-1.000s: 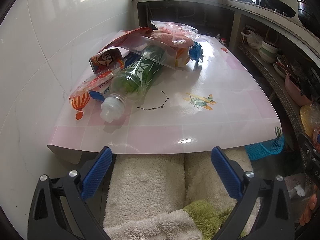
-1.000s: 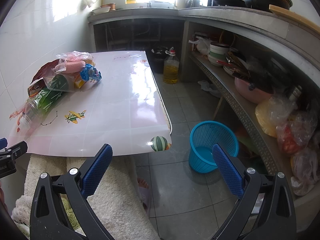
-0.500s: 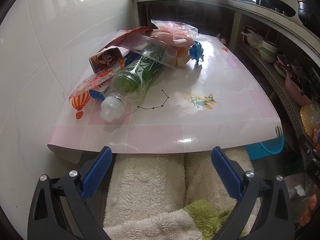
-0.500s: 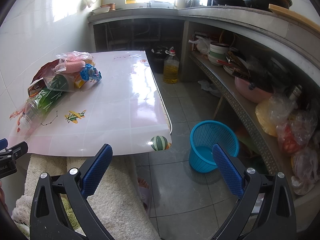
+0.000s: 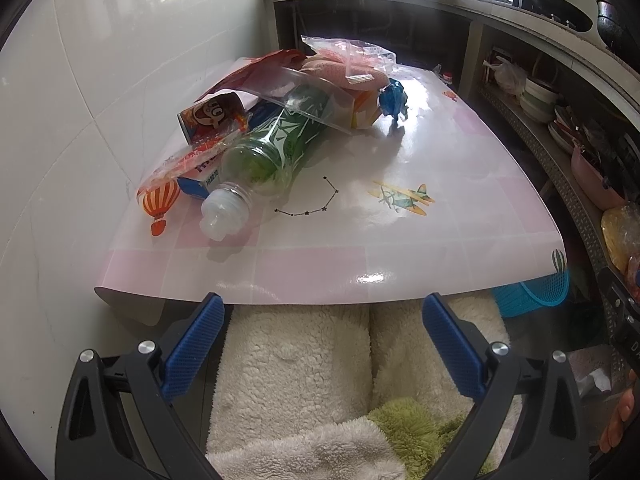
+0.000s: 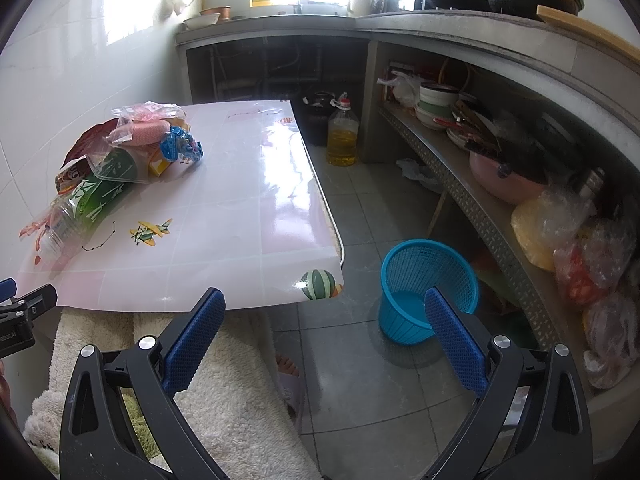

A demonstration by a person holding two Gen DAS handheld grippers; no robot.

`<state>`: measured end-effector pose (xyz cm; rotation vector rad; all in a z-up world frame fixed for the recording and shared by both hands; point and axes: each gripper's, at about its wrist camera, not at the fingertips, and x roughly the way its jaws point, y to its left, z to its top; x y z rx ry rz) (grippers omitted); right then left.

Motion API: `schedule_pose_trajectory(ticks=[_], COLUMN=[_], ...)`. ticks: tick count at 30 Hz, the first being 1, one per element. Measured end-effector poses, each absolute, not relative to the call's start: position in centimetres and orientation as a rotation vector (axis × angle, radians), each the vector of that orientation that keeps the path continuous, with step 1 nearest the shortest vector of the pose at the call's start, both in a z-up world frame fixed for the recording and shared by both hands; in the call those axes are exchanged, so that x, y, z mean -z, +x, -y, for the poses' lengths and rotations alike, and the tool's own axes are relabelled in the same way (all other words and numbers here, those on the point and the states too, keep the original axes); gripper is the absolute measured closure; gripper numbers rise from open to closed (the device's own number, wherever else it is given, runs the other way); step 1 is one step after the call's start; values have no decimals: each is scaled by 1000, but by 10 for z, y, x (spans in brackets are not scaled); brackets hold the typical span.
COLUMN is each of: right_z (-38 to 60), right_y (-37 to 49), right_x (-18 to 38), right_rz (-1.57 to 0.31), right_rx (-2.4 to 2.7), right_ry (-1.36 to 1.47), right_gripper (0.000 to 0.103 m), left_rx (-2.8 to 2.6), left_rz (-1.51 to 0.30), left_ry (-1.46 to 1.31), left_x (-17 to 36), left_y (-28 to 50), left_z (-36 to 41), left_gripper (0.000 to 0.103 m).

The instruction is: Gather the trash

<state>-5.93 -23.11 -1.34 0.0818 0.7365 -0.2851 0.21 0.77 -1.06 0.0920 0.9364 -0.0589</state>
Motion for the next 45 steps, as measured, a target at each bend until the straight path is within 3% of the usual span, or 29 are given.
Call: schedule_pose_trajectory(ticks=[27, 32, 45], right_z=[227, 209, 151], right_y=[-46, -4, 128], right_x=[16, 14, 67], right_rz=[-747, -779, -1076], right_rx=[263, 153, -100], right_ry=[80, 60, 44], right_gripper=[7, 7, 7], left_rx=[49, 30, -36], left_rz=[-918, -884, -850], left_ry=[100, 98, 25], left_x=[7, 1, -28], left_y=[11, 25, 81], left_z=[-10, -16, -55], left_gripper=[6, 6, 6])
